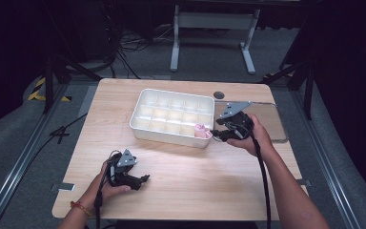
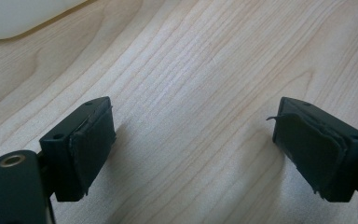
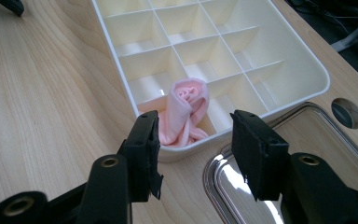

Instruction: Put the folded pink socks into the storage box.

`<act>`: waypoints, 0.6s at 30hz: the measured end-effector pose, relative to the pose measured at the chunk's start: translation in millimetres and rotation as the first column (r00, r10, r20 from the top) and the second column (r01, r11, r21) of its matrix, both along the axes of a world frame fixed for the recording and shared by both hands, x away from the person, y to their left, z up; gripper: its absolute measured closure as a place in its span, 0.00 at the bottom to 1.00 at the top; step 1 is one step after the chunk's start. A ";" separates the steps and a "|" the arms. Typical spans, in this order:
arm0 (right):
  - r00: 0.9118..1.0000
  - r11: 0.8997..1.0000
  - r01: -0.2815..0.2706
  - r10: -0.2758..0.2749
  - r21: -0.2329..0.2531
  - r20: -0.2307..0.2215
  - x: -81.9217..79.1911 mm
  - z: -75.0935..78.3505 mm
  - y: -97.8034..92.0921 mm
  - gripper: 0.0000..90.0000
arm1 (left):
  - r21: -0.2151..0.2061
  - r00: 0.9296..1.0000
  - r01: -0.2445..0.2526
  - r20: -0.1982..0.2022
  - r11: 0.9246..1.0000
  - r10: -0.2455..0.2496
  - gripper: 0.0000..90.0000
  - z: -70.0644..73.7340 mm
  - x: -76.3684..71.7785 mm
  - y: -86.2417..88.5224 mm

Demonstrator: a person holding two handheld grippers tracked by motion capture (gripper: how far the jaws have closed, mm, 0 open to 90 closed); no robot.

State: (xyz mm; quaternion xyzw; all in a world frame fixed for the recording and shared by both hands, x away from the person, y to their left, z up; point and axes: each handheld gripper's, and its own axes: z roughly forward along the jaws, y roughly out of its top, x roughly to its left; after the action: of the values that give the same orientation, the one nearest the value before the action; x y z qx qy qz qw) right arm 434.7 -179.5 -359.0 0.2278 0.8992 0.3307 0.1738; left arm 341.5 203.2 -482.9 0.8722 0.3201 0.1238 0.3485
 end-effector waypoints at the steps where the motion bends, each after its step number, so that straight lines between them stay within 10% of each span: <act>1: 1.000 1.000 0.000 0.000 0.001 0.002 -1.4 0.2 -1.8 0.58 | -0.001 1.000 0.000 0.000 1.000 0.000 0.14 0.0 0.0 0.0; 18: 1.000 1.000 0.003 -0.002 -0.023 0.031 -21.7 -7.2 -22.7 0.52 | -0.001 1.000 -0.003 -0.001 1.000 0.003 0.14 0.0 -0.3 -0.1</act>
State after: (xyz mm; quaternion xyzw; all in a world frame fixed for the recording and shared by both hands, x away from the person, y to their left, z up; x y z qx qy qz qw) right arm 413.0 -202.2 -366.2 0.2219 0.8999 0.3234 0.1907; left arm 341.3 203.1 -483.0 0.8718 0.3215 0.1235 0.3483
